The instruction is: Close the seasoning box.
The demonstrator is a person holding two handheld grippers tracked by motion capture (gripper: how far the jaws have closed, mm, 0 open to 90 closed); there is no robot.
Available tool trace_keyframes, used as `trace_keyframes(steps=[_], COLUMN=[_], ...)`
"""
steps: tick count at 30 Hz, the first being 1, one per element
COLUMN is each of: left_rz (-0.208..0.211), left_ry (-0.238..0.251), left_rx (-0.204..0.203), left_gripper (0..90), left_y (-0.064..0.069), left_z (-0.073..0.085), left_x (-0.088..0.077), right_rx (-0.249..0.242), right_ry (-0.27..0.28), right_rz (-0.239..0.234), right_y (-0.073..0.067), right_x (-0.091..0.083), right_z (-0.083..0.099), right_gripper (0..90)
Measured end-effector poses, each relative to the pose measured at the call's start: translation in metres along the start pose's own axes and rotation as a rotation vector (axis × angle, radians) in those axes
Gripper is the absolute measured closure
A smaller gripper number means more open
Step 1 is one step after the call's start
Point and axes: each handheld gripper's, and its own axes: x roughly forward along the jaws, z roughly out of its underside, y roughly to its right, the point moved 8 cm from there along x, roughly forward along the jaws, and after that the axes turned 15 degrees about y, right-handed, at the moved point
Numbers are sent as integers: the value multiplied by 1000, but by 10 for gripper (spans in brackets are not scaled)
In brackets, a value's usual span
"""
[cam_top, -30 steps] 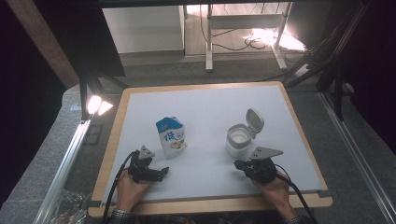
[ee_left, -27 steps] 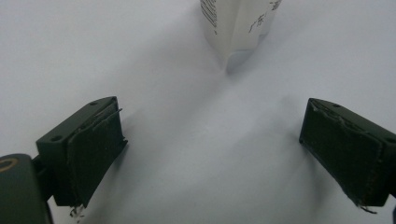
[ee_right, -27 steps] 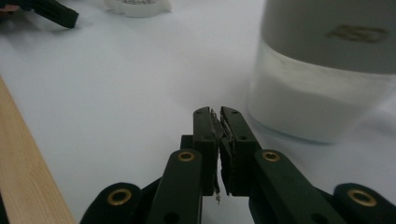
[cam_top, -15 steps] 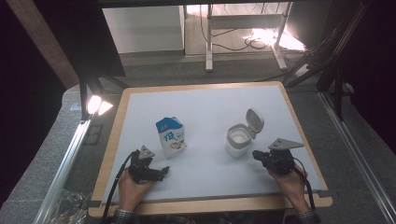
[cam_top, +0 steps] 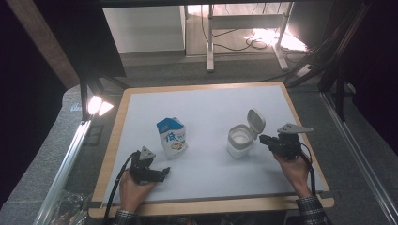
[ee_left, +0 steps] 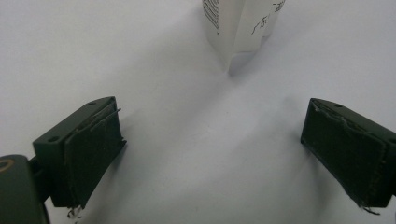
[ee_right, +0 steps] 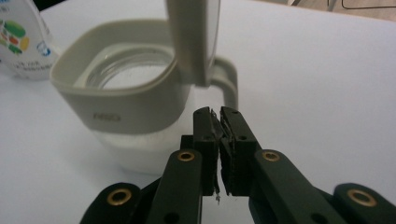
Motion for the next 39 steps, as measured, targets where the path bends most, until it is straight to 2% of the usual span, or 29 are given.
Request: trace_keyframes(steps=[8, 9, 11, 16, 19, 24, 28, 32, 39], left_rz=[0, 0, 0, 0, 0, 0, 0, 0, 1], left_ry=[-1, -1, -1, -1, -1, 0, 0, 0, -4], left_rx=[1, 1, 2, 2, 2, 1, 1, 2, 6], left_gripper=[49, 49, 49, 50, 49, 49, 49, 49, 49], left_y=[0, 0, 0, 0, 0, 0, 0, 0, 0], left_z=[0, 0, 0, 0, 0, 0, 0, 0, 0], left_x=[0, 0, 0, 0, 0, 0, 0, 0, 0], right_rx=[28, 48, 58, 51, 71, 66, 93, 63, 55], right_ry=[30, 45, 56, 56, 76, 74, 97, 86, 73], right_rz=[-9, -21, -26, -32, -45, -42, -76, -73, -55], right_y=[6, 7, 7, 6, 6, 5, 2, -3, 1], right_x=[3, 4, 5, 4, 3, 3, 2, 3, 1], right_z=[-16, -20, -24, -27, -31, -32, -35, -37, -35], right_gripper=[842, 841, 841, 837, 834, 834, 823, 814, 770])
